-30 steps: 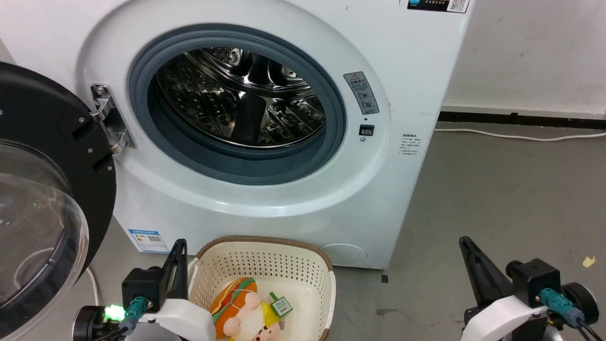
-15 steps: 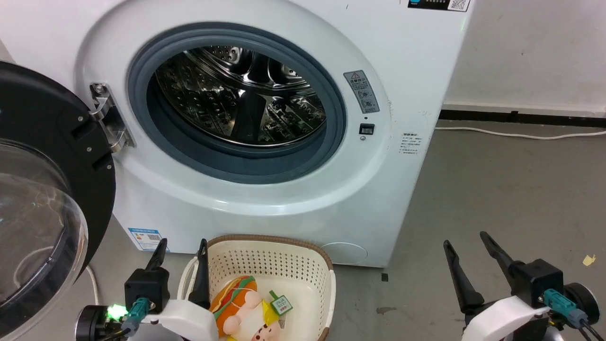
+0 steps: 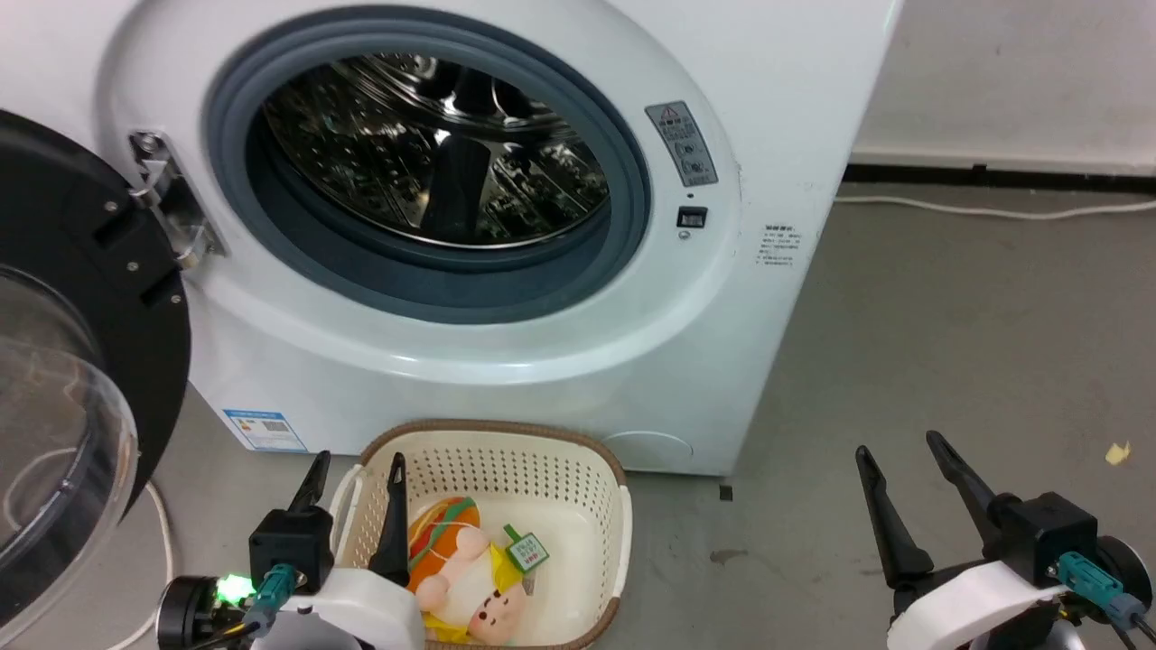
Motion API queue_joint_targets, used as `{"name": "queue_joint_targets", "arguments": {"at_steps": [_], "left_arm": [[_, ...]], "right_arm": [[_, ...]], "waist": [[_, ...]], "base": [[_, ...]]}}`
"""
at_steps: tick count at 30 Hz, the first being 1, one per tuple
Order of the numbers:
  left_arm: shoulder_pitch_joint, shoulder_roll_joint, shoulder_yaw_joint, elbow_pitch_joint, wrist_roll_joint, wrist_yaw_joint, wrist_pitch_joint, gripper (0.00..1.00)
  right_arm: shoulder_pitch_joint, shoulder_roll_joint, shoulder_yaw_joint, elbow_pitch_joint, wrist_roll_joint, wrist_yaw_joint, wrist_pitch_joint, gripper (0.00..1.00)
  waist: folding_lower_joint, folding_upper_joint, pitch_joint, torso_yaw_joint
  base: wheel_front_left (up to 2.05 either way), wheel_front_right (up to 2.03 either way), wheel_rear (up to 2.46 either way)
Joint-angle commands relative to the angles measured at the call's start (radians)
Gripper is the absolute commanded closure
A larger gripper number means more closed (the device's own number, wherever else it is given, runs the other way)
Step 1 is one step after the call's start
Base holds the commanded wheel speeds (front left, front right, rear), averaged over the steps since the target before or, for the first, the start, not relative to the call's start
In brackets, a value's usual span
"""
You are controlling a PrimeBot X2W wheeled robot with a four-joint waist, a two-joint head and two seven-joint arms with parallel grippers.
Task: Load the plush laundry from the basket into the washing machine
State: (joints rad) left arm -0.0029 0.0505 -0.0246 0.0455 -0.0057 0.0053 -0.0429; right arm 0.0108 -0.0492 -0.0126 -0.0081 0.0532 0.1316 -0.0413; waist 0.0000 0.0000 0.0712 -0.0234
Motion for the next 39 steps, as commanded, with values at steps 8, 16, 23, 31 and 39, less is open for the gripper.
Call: {"name": "queue_joint_targets", "arguments": {"at_steps": [8,16,23,31,39], "left_arm": [[-0.057,0.015,-0.014,0.080,-0.014,-0.018,-0.012,0.00],[-0.106,0.042,-0.028,0.177,-0.017,-0.029,0.008,0.00],[-0.145,0.073,-0.050,0.271,-0.024,-0.045,0.041,0.00],[-0.203,0.131,-0.055,0.399,-0.069,-0.060,0.088,0.00],[-0.253,0.183,-0.050,0.496,-0.097,-0.061,0.106,0.00]], "right_arm": [[-0.036,0.000,0.003,-0.012,0.027,0.000,-0.024,0.00],[-0.049,0.000,0.008,-0.018,0.057,0.000,-0.041,0.00],[-0.064,0.000,0.019,-0.022,0.087,0.000,-0.056,0.00],[-0.084,0.000,0.036,-0.031,0.134,0.000,-0.076,0.00],[-0.101,-0.001,0.049,-0.044,0.163,0.000,-0.093,0.00]], "waist": [[0.0000,0.0000,0.064,-0.036],[0.0000,0.0000,0.124,-0.077],[0.0000,0.0000,0.177,-0.115],[0.0000,0.0000,0.255,-0.171],[0.0000,0.0000,0.320,-0.208]], "base": [[0.00,0.00,0.00],[0.00,0.00,0.00],[0.00,0.00,0.00],[0.00,0.00,0.00],[0.00,0.00,0.00]]}}
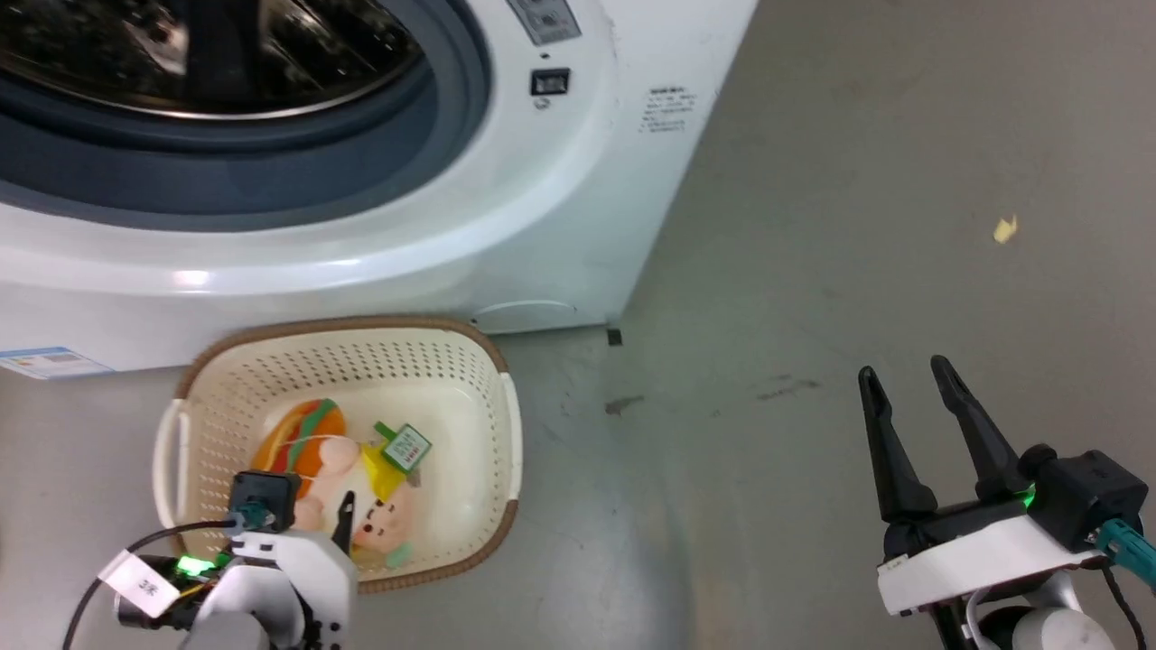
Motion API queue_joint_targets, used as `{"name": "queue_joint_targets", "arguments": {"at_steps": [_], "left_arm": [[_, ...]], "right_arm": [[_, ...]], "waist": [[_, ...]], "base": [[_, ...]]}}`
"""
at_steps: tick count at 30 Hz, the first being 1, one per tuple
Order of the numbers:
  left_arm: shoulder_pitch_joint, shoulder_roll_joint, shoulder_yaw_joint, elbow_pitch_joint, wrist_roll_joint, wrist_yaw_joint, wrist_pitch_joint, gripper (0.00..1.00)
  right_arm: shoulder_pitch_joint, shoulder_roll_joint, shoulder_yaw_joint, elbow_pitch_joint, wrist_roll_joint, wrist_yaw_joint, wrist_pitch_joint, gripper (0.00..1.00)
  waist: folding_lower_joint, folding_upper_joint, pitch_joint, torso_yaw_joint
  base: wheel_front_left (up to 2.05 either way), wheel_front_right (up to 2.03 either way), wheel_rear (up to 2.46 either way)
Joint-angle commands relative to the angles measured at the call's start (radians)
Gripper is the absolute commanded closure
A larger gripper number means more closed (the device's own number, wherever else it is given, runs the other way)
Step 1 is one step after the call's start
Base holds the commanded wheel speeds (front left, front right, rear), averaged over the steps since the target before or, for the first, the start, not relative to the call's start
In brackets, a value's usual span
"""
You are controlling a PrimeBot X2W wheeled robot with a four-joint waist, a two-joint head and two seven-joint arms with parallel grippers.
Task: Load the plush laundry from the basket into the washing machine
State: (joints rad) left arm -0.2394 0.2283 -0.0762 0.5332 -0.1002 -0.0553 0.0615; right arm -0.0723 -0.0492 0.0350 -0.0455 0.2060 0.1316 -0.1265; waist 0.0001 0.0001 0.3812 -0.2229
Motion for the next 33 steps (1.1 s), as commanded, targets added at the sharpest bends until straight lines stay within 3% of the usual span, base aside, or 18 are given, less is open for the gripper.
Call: {"name": "queue_joint_targets", "arguments": {"at_steps": [1,24,33], "left_arm": [[-0.024,0.011,0.001,0.020,-0.006,0.000,0.003,0.00],[-0.264,0.132,-0.086,0.250,-0.011,-0.023,0.098,0.00],[-0.368,0.193,-0.110,0.331,-0.017,-0.008,0.118,0.00]], "right_arm": [[-0.020,-0.001,0.002,-0.008,0.014,0.000,-0.010,0.00],[-0.083,-0.001,0.026,-0.047,0.090,-0.001,-0.058,0.00],[-0.105,-0.001,0.030,-0.059,0.126,-0.001,-0.077,0.00]], "waist": [[-0.0001,-0.0001,0.018,-0.013],[-0.0001,-0.0001,0.240,-0.089],[-0.0001,-0.0001,0.335,-0.124]], "base": [[0.00,0.00,0.00],[0.00,0.00,0.00],[0.00,0.00,0.00]]}}
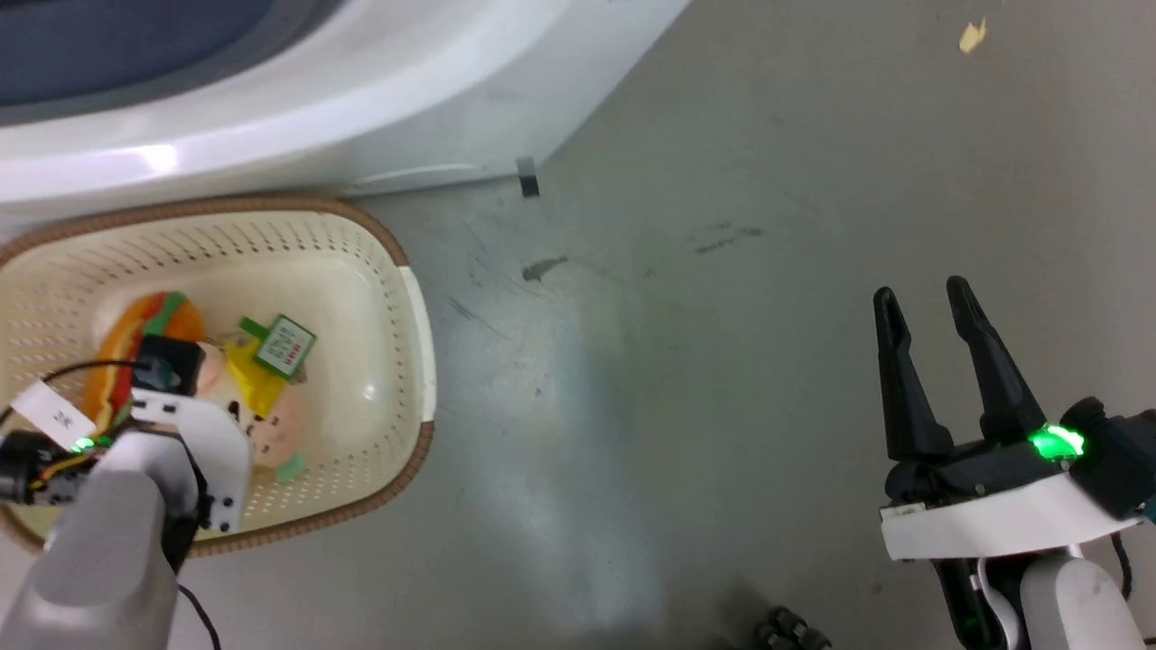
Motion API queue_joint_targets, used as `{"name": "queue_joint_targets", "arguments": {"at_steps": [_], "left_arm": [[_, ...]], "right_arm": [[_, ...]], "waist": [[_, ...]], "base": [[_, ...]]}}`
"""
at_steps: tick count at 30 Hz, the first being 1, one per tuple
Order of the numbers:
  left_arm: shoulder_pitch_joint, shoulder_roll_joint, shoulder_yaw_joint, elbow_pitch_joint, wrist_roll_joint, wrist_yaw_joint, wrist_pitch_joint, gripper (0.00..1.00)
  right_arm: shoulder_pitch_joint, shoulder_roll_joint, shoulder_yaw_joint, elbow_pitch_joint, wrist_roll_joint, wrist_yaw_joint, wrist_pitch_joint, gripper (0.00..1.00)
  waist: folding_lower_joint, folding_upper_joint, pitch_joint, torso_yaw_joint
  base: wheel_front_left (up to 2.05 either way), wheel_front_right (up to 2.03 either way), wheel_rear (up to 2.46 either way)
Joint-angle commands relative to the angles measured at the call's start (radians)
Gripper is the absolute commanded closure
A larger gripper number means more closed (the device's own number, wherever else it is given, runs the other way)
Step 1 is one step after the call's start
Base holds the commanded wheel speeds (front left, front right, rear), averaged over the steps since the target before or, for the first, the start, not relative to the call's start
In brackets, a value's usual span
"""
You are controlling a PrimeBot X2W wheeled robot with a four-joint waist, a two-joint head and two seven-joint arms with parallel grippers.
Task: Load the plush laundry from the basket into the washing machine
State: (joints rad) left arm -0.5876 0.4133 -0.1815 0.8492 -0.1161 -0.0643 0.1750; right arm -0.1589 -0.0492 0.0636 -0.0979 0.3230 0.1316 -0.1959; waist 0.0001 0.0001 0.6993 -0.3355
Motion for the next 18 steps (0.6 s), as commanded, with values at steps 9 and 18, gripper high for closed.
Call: {"name": "queue_joint_targets", "arguments": {"at_steps": [9,18], "left_arm": [[-0.109,0.046,-0.043,0.103,-0.010,-0.009,0.047,0.00],[-0.195,0.081,-0.074,0.189,-0.024,-0.003,0.077,0.00]], "right_arm": [[-0.035,-0.001,0.019,-0.020,0.048,-0.001,-0.026,0.00],[-0.048,-0.001,0.019,-0.035,0.079,-0.001,-0.045,0.00]], "waist": [[-0.0001,-0.0001,0.101,-0.044],[-0.0001,-0.0001,0.185,-0.069]], "base": [[0.00,0.00,0.00],[0.00,0.00,0.00]]}}
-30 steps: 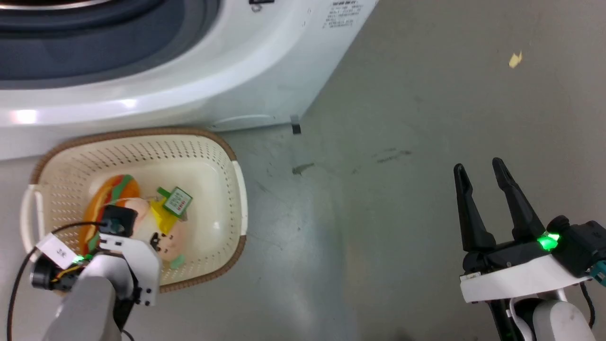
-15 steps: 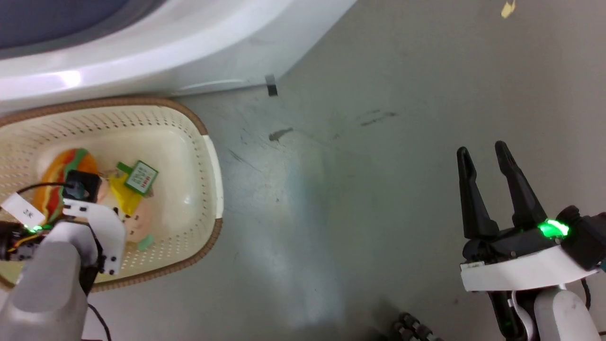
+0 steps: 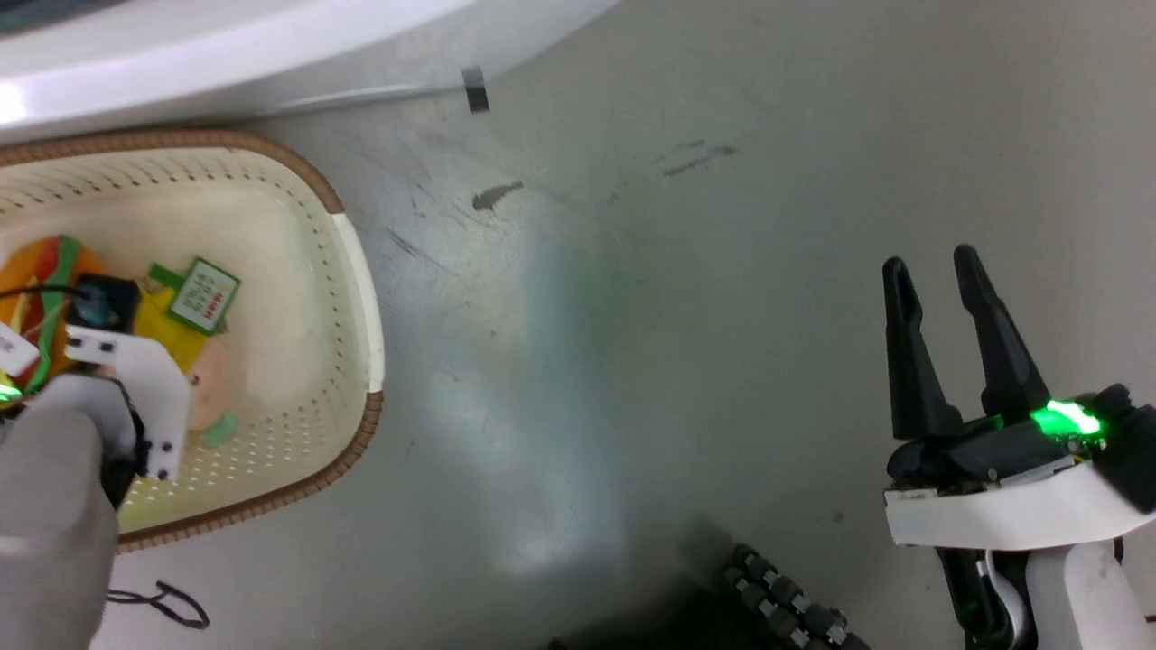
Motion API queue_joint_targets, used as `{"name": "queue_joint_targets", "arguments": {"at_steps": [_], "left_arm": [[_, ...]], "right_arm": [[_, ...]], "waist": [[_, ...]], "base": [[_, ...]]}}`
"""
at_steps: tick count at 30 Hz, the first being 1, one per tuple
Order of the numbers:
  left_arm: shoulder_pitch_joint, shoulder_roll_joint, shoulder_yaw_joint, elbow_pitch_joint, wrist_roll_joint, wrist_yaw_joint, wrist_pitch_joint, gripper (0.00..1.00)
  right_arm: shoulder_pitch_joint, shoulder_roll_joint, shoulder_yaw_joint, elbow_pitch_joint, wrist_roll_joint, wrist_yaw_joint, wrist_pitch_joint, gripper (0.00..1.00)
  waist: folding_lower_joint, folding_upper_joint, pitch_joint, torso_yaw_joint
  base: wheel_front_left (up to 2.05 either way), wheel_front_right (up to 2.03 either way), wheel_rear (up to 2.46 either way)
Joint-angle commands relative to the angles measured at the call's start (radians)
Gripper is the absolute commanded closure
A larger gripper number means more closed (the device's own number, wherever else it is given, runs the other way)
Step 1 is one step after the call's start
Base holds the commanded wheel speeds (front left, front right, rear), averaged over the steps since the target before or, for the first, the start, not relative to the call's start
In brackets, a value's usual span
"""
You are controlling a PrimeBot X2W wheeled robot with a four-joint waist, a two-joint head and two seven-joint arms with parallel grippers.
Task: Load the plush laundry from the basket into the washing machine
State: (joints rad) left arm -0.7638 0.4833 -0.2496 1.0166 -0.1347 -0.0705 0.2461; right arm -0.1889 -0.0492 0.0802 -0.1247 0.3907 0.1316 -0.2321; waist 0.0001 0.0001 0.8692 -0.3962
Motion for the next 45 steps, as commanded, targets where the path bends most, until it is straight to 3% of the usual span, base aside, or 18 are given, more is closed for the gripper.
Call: {"name": "queue_joint_targets", "arguments": {"at_steps": [1,3,4,5,12,18,34,39,45], "left_arm": [[-0.028,0.015,-0.006,0.031,-0.011,0.002,0.005,0.00],[-0.044,0.019,-0.007,0.052,-0.023,0.001,0.009,0.00],[-0.051,0.021,-0.010,0.064,-0.028,-0.003,0.015,0.55],[-0.057,0.022,-0.013,0.073,-0.033,-0.009,0.017,1.00],[-0.058,0.038,-0.015,0.128,-0.074,-0.024,-0.029,1.00],[-0.010,-0.026,-0.006,0.142,-0.109,-0.024,-0.119,1.00],[0.206,-0.225,0.004,0.165,-0.190,-0.041,-0.485,1.00],[0.287,-0.264,0.016,0.080,-0.204,-0.042,-0.507,1.00],[0.415,-0.284,0.060,-0.205,-0.178,-0.012,-0.508,1.00]], "right_arm": [[-0.020,-0.001,0.004,-0.009,0.015,-0.001,-0.011,0.00],[-0.025,-0.001,0.006,-0.009,0.023,-0.001,-0.015,0.00],[-0.028,-0.001,0.006,-0.009,0.027,-0.001,-0.017,0.00],[-0.032,-0.001,0.008,-0.009,0.030,-0.001,-0.019,0.00],[-0.062,-0.001,0.014,0.004,0.043,-0.001,-0.030,0.00],[-0.050,-0.001,-0.020,0.025,-0.004,-0.001,-0.030,0.00],[0.086,-0.001,-0.087,0.066,-0.162,-0.001,-0.030,0.00],[0.132,-0.001,-0.103,0.071,-0.189,-0.001,-0.030,0.00],[0.170,-0.001,-0.108,0.078,-0.198,-0.001,-0.030,0.00]], "waist": [[-0.0001,-0.0001,0.024,-0.011],[-0.0001,-0.0001,0.041,-0.017],[-0.0001,-0.0001,0.048,-0.020],[-0.0001,-0.0001,0.056,-0.023],[-0.0001,-0.0001,0.049,-0.045],[-0.0001,-0.0001,-0.072,0.003],[-0.0001,-0.0001,-0.510,0.184],[-0.0001,-0.0001,-0.603,0.242],[-0.0001,-0.0001,-0.662,0.291]], "base": [[0.00,0.00,0.00],[0.00,0.00,0.00],[0.00,0.00,0.00],[0.00,0.00,0.00],[0.00,0.00,0.00],[0.00,0.00,0.00],[0.00,0.00,0.00],[0.00,0.00,0.00],[0.00,0.00,0.00]]}}
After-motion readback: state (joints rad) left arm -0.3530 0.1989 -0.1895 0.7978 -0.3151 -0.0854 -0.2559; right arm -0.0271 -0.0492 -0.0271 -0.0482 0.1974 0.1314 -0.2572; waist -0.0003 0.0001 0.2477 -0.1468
